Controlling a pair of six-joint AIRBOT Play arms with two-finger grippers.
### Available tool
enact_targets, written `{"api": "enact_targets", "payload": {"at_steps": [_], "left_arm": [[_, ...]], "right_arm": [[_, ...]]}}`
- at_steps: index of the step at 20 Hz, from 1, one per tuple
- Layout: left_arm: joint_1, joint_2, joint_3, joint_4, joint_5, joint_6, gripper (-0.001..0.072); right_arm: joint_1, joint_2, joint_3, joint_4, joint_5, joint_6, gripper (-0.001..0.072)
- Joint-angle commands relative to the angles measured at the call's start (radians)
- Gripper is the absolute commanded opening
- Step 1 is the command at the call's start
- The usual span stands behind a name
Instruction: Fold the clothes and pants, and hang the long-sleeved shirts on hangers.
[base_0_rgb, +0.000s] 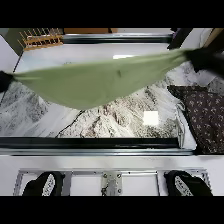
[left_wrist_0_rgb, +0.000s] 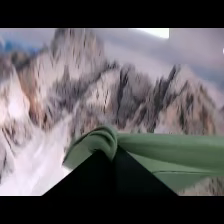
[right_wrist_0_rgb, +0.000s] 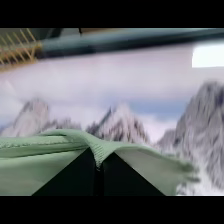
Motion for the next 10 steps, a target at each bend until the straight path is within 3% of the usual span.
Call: {"api": "enact_targets", "payload": {"at_steps": [1, 6, 10], "left_arm": [[0.005, 0.194, 0.155, 0.002, 0.05, -0.039, 0.0008], [0.005, 0.323, 0.245, 0.003, 0.073, -0.069, 0.0008], [0.006, 0.27, 0.239, 0.003, 0.056, -0.087, 0.0008]], "right_arm": [[-0.007, 0.172, 0.129, -0.003, -0.033, -0.004, 0.0014], [-0.007, 0.306, 0.129, -0.029, -0.037, 0.01, 0.0013], [-0.007, 0.293, 0.129, -0.029, -0.01, 0.058, 0.0012]]}}
